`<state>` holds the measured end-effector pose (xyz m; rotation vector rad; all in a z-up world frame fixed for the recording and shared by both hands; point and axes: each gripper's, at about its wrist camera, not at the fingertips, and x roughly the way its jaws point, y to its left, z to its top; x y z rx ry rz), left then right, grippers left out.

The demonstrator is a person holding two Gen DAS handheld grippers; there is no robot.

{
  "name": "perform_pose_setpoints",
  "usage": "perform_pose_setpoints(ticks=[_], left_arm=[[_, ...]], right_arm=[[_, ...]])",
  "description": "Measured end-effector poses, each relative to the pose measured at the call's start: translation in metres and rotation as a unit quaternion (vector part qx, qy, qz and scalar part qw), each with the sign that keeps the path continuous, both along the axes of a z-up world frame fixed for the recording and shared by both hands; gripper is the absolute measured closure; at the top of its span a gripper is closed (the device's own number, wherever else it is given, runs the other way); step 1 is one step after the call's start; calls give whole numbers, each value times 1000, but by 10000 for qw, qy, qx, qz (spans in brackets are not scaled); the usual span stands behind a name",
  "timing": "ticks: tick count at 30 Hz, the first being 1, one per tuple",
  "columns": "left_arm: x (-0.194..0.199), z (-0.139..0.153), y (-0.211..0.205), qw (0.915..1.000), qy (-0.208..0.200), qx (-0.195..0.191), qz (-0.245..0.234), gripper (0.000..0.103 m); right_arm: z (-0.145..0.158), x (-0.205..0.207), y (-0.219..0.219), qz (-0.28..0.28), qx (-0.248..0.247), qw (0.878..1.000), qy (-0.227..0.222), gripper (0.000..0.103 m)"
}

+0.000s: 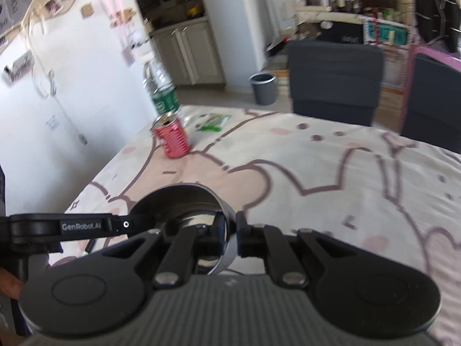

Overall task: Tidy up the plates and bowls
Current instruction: 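Lift the stainless bowl and carry it toward the dish stack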

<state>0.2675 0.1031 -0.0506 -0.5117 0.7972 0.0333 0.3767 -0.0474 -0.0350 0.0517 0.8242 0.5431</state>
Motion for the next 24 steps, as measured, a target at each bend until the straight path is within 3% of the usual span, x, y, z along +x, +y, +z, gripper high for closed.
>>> perform_pose_setpoints(ticks=[10,18,24], left_arm=[[-16,24,-96,9960,-317,100,-828,94],[-19,15,-176,9876,-259,208,-1534,93],[-15,-4,-220,9817,-52,149,-1897,92]], right_arm=[[20,-59,-104,-945,204,9949,-278,94],[7,-94,-194,-1695,403,9846,-149,94],[-4,-109,-234,-2166,303,9758,9,94]])
